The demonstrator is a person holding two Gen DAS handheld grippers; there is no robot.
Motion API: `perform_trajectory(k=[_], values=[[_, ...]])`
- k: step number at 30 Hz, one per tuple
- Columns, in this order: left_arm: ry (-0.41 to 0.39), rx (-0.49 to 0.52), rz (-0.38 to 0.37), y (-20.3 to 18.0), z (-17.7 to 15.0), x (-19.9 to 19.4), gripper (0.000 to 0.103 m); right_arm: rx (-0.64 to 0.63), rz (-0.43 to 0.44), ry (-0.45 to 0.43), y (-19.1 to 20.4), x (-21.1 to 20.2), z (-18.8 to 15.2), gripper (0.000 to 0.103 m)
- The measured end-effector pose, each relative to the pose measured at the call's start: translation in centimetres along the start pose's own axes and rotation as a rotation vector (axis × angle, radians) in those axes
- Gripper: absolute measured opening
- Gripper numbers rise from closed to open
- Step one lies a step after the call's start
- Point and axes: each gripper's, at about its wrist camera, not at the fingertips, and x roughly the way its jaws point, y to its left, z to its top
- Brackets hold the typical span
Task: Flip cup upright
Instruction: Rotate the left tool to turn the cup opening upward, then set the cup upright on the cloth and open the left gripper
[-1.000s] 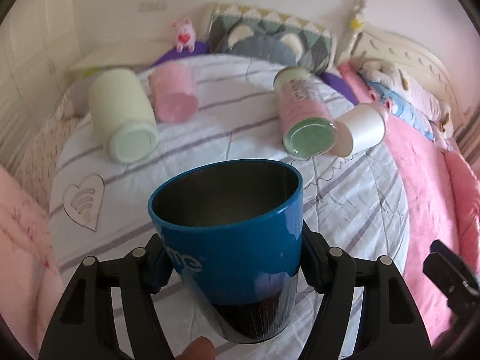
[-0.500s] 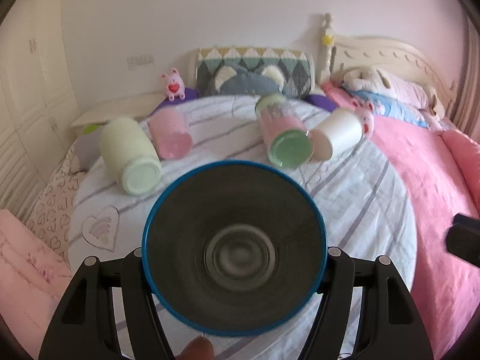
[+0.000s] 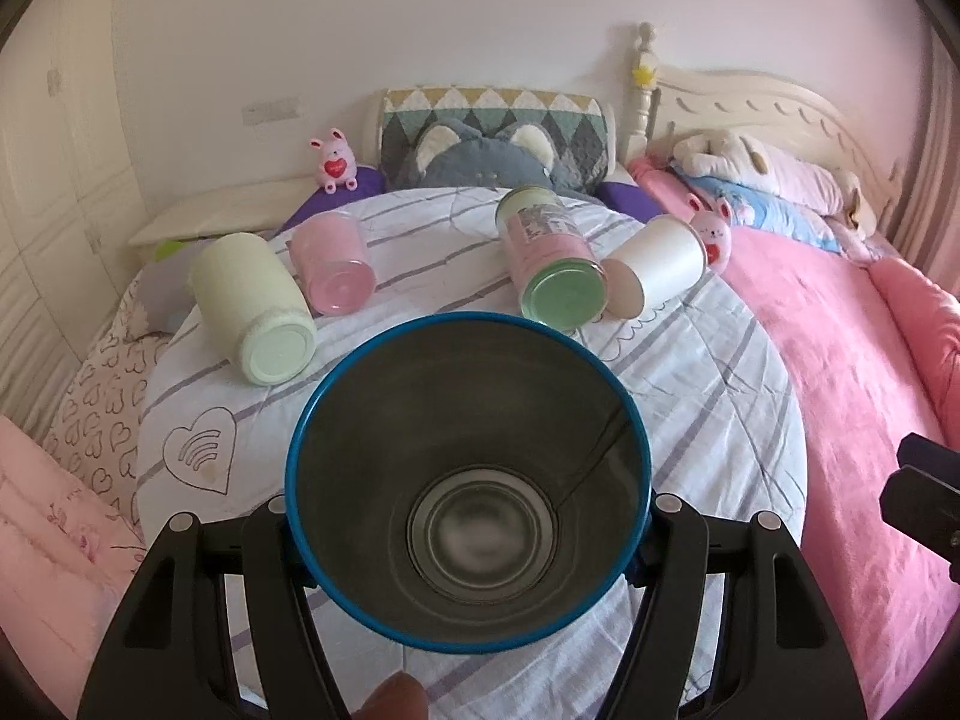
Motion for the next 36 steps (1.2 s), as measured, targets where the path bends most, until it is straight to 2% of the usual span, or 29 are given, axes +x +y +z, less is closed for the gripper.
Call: perform_trajectory(k=[5, 10, 17, 24, 28, 30, 36], values=[[0.054, 0.030, 0.021, -0.7, -0.5, 2.7, 0.069, -0.002, 0.006, 0.004, 0.1, -0.2, -0.1, 0.083], [0.047, 0.045, 0.019, -1.3, -0.6, 2.5, 0.069, -0.001, 0.002, 0.001, 0.1, -0.4, -0.2, 0.083], [0.036, 0.049, 0.042, -1.3, -0.3, 2.3, 0.089, 0.006, -0.001, -0.003, -0.1, -0.5, -0.2, 0.083], [0.035, 0.047, 0.047, -1.1, 0.0, 2.1, 0.095, 0.002, 0.002, -0.001, 0.0, -0.4, -0.3, 0.083], [0.027, 0.058, 0.047, -1.2, -0.1, 1.5, 0.096, 0.002, 0.003, -0.007, 0.2, -0.6, -0.3, 0.083], [0.020, 0.058, 0.041, -1.1, -0.1, 1.1, 0.100, -0.002, 0.003, -0.012, 0.3, -0.8, -0.3, 0.083], [-0.014, 0.021, 0.017, 0.3, 0.7, -1.9, 0.102, -0.010, 0.009, -0.060, 1.0, -2.4, 0.0, 0.083]])
